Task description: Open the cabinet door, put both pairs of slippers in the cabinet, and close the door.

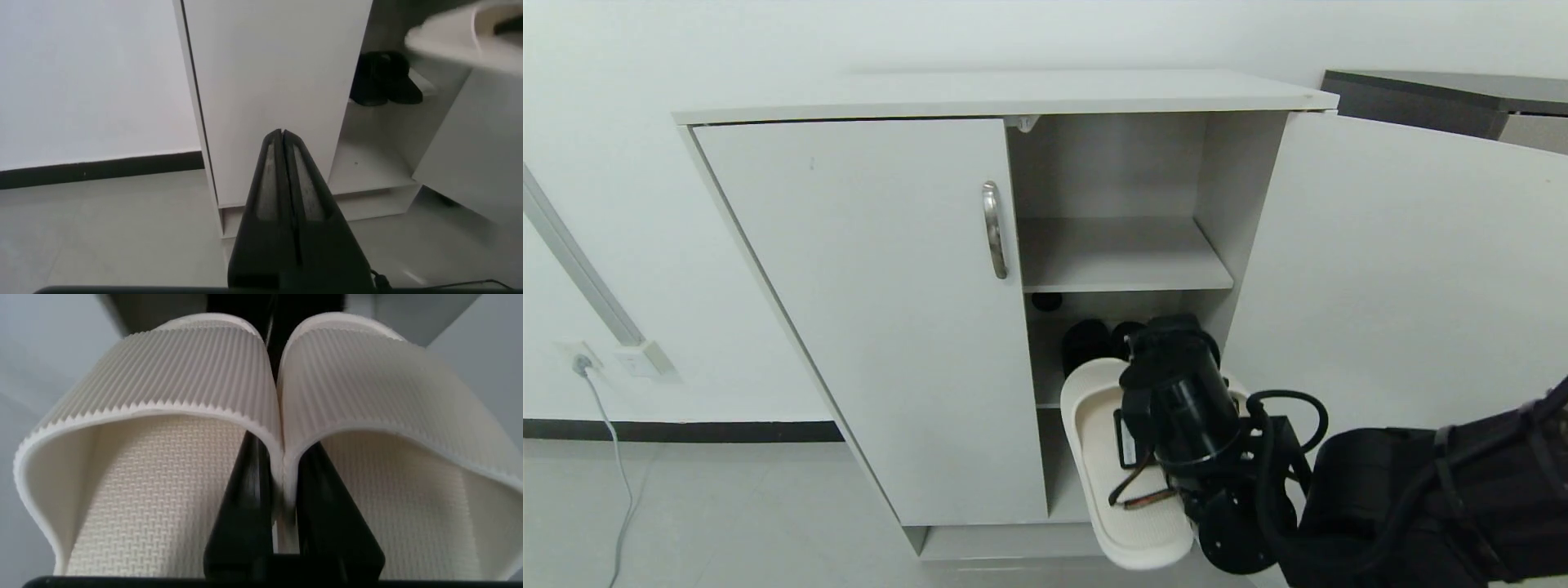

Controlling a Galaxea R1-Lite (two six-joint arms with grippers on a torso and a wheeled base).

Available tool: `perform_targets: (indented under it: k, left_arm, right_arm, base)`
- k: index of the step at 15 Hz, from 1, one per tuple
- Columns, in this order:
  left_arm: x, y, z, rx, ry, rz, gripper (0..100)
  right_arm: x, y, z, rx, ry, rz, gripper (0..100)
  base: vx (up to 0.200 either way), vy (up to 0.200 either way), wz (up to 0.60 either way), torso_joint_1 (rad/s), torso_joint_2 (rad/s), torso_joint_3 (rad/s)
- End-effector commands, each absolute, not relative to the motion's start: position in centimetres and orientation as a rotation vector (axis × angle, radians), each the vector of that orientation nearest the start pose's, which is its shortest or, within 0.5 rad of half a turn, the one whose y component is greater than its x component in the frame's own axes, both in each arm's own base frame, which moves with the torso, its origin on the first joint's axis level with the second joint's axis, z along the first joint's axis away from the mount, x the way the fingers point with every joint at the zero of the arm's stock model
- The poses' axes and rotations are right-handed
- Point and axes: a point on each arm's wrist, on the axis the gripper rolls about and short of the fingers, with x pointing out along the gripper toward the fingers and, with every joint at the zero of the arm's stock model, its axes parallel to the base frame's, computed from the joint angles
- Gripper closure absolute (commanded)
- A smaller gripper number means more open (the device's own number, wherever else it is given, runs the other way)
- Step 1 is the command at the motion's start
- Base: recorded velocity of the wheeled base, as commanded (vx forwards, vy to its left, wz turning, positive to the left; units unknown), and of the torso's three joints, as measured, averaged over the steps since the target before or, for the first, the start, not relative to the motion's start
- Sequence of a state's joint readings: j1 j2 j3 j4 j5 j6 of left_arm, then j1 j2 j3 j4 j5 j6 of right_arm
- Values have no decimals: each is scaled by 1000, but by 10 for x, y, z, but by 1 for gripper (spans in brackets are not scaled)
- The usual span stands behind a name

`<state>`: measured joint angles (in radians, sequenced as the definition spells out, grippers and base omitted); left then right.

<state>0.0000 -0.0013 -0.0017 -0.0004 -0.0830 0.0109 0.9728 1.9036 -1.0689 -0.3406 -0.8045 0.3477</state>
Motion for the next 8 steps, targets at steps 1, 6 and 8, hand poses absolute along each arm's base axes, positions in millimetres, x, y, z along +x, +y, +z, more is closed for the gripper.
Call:
perform_targets:
  k: [1, 6, 8]
  left_arm:
    - [-23, -2, 76, 11, -4, -83, 100]
    - [-23, -2, 76, 14, -4, -84, 100]
    - [-23, -2, 76, 14, -4, -84, 100]
  right_arm:
    - [217, 287, 196, 12, 253, 90, 100]
    - [218, 290, 225, 17, 187, 104, 100]
    - [219, 291, 228, 18, 181, 104, 100]
  base:
    - [0, 0, 0, 0, 0, 0]
    - [0, 0, 0, 0, 0, 0]
    - [0, 0, 0, 0, 0, 0]
